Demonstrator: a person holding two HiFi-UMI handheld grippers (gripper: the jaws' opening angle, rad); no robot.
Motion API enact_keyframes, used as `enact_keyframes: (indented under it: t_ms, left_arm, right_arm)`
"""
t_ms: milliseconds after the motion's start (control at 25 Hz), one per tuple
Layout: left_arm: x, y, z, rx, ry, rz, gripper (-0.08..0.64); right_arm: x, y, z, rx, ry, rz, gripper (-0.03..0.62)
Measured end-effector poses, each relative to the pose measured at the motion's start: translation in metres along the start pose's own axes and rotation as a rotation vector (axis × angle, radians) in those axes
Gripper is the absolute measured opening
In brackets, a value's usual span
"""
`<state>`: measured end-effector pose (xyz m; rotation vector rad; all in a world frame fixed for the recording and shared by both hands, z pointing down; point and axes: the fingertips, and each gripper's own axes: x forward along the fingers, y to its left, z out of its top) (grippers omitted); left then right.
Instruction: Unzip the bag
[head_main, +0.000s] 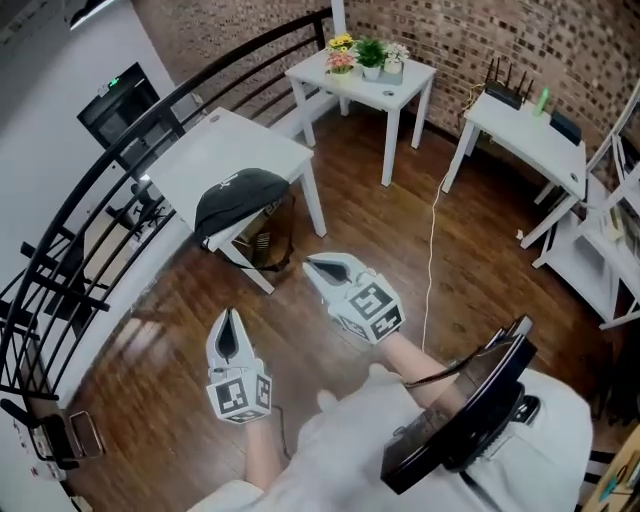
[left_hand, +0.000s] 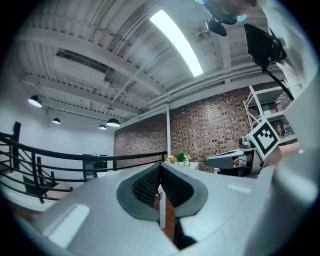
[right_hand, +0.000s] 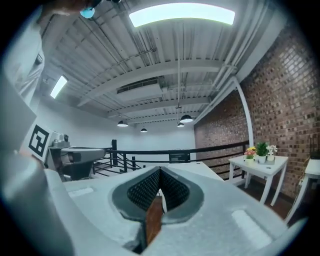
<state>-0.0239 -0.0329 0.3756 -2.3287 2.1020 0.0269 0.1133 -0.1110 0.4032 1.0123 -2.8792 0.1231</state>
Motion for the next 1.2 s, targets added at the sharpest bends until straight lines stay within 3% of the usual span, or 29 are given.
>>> enact_keyframes:
  t_ms: [440, 1200]
  left_arm:
    - [-0.029, 0.036, 0.022, 0.012, -0.071, 0.026, 0.018]
    - [-0.015, 0.037, 0.021, -0.029, -0.091, 0.013, 0.017]
  right_arm:
    - [0.020, 0.055, 0.018, -0.072, -0.001, -0.017, -0.009]
    - [0.035, 0.047, 0.033, -0.146, -0.025, -0.034, -0.009]
